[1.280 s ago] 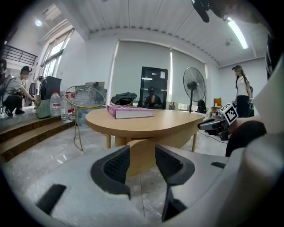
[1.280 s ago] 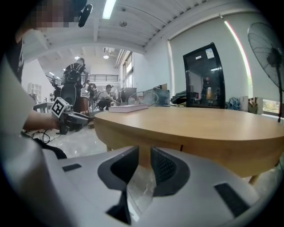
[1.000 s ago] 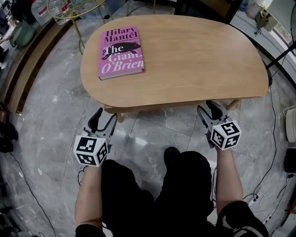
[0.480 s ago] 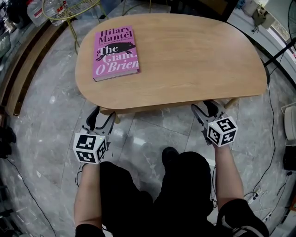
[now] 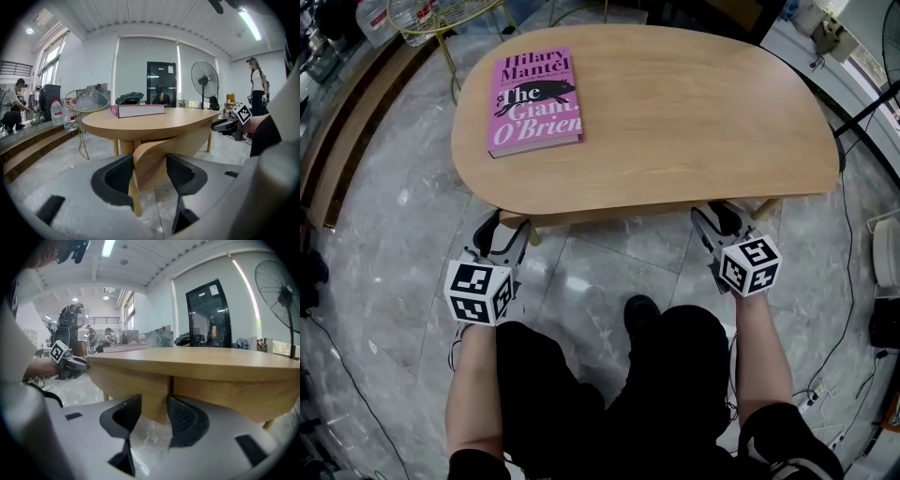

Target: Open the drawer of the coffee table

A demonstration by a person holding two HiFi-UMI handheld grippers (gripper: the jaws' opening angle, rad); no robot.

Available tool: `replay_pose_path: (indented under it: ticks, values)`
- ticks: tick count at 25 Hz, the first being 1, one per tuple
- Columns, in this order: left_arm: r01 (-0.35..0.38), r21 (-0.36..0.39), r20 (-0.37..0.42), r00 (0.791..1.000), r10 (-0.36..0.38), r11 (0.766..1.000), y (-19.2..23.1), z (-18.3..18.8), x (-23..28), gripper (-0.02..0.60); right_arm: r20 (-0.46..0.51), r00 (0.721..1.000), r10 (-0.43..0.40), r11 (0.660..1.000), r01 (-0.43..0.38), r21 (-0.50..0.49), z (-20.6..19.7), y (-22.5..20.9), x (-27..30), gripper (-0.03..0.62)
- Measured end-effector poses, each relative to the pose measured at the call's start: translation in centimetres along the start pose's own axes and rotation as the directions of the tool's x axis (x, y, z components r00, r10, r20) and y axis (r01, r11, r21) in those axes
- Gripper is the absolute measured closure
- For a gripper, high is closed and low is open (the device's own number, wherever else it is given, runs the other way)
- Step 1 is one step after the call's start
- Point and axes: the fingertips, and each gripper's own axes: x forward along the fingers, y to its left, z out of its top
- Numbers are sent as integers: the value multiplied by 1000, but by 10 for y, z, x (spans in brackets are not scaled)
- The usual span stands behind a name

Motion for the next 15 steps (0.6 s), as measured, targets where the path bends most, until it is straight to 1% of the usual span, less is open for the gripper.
replay_pose_path:
  ticks: [2, 7, 10, 13, 15]
  values:
    - [5, 3, -4, 1000, -5, 1000, -1, -2, -3, 360, 1, 1000, 4, 1000, -4, 5, -1, 1, -3, 437]
    - [22, 15, -13, 1000, -22, 1000, -3, -3, -9, 367, -43, 999, 10, 999, -12, -40, -6, 8, -11, 405]
    - [26, 16, -25, 999, -26, 1000, -7, -7, -13, 364, -58, 998, 25, 999, -27, -43, -10, 12, -19, 419]
    - [32, 21, -29, 999, -32, 999, -11, -10, -19, 367, -48, 999, 24, 999, -26, -26, -14, 15, -25, 422]
    - [47, 41, -45, 998, -45, 998, -12, -12, -21, 371, -55, 998, 31, 999, -33, -41, -15, 16, -27, 421]
